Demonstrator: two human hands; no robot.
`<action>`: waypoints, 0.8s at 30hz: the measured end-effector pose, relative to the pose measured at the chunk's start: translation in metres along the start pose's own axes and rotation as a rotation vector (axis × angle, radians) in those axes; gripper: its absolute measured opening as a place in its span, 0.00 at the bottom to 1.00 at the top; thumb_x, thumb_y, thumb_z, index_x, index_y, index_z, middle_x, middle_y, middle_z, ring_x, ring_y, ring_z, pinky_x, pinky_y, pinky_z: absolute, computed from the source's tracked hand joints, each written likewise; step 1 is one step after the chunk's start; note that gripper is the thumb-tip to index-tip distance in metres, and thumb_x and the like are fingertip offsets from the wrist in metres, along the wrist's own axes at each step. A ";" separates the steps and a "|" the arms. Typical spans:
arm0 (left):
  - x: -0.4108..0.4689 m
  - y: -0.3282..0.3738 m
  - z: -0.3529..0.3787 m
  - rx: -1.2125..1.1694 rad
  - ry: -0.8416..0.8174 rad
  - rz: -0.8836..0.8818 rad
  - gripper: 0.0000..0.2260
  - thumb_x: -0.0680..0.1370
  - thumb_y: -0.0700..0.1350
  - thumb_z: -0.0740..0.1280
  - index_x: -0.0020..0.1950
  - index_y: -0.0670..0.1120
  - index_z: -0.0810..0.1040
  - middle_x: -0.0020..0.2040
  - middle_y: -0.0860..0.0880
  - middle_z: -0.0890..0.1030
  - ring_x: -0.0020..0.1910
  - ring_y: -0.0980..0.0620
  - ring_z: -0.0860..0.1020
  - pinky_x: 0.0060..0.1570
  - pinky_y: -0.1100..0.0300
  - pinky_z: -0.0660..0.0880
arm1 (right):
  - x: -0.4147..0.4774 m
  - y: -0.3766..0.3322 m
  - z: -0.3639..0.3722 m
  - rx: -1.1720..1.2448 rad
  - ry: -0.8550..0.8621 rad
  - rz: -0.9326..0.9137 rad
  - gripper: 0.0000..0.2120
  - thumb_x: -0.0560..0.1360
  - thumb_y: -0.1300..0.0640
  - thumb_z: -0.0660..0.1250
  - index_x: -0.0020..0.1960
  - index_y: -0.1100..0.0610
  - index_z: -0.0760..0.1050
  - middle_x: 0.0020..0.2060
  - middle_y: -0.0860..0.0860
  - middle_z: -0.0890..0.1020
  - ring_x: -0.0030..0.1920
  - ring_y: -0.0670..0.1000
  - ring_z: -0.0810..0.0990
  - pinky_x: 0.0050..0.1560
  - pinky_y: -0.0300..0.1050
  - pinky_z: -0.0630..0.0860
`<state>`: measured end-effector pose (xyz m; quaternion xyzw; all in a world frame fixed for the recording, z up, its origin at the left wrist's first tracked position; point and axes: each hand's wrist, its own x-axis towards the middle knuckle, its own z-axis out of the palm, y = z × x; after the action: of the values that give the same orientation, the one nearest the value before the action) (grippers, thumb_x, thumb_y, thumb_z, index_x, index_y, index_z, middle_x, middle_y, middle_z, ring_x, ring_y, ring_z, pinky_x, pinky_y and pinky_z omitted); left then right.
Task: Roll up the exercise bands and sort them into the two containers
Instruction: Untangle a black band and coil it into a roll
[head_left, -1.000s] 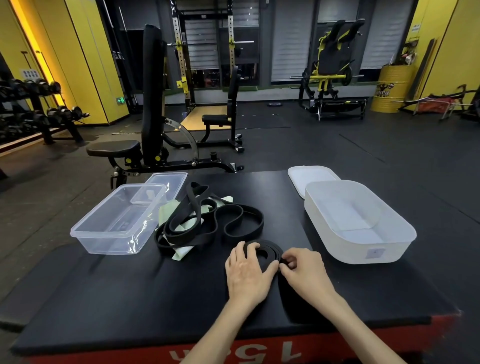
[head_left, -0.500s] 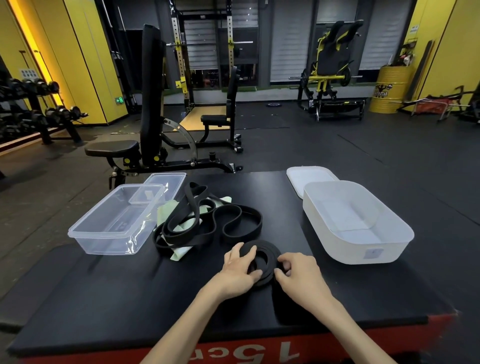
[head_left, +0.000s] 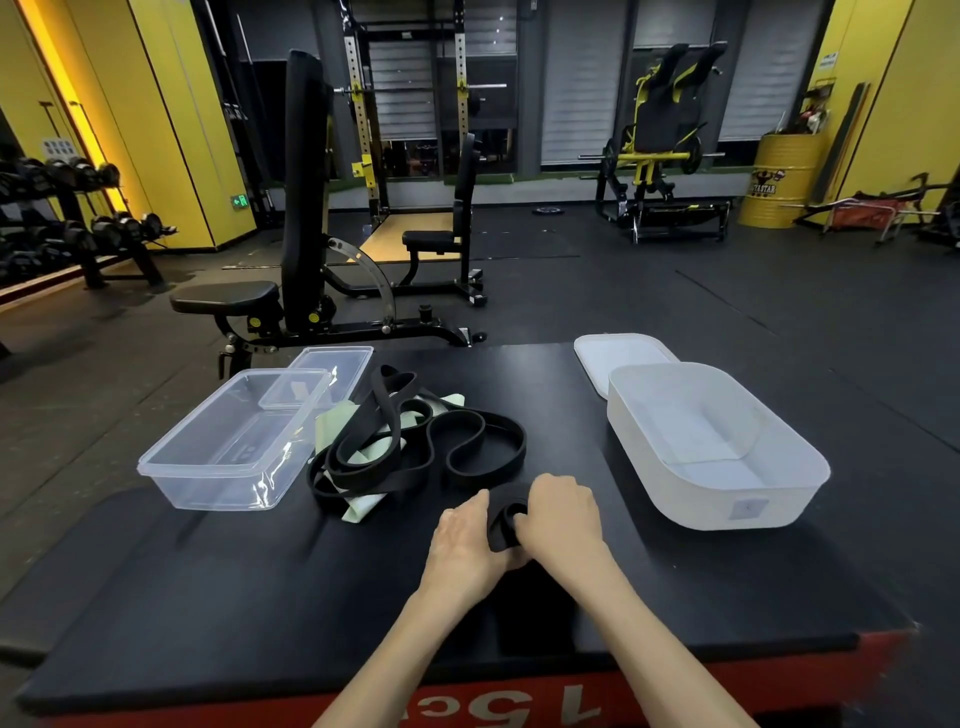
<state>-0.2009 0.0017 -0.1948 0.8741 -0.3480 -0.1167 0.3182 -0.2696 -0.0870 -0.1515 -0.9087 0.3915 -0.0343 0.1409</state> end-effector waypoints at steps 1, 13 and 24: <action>0.001 -0.001 0.001 -0.006 0.003 -0.003 0.20 0.66 0.56 0.73 0.53 0.50 0.73 0.47 0.54 0.79 0.52 0.52 0.76 0.45 0.60 0.72 | 0.004 -0.002 -0.002 -0.001 -0.020 0.018 0.04 0.74 0.60 0.63 0.43 0.59 0.69 0.55 0.57 0.77 0.56 0.58 0.77 0.46 0.43 0.71; -0.004 0.001 0.010 -0.090 0.049 -0.046 0.37 0.69 0.56 0.74 0.74 0.50 0.62 0.73 0.53 0.64 0.72 0.52 0.61 0.68 0.58 0.63 | 0.024 0.001 0.004 -0.057 -0.029 0.027 0.08 0.72 0.58 0.67 0.49 0.57 0.72 0.53 0.55 0.79 0.55 0.56 0.78 0.43 0.42 0.70; -0.003 0.006 0.005 -0.400 0.211 -0.057 0.17 0.77 0.52 0.65 0.65 0.54 0.71 0.62 0.58 0.73 0.64 0.57 0.69 0.65 0.58 0.67 | 0.020 0.031 -0.022 -0.170 0.078 -0.088 0.21 0.69 0.52 0.70 0.32 0.55 0.57 0.44 0.54 0.78 0.48 0.58 0.78 0.39 0.42 0.65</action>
<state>-0.2084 -0.0015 -0.1950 0.8105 -0.2578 -0.1004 0.5164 -0.2816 -0.1265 -0.1400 -0.9316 0.3580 -0.0426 0.0463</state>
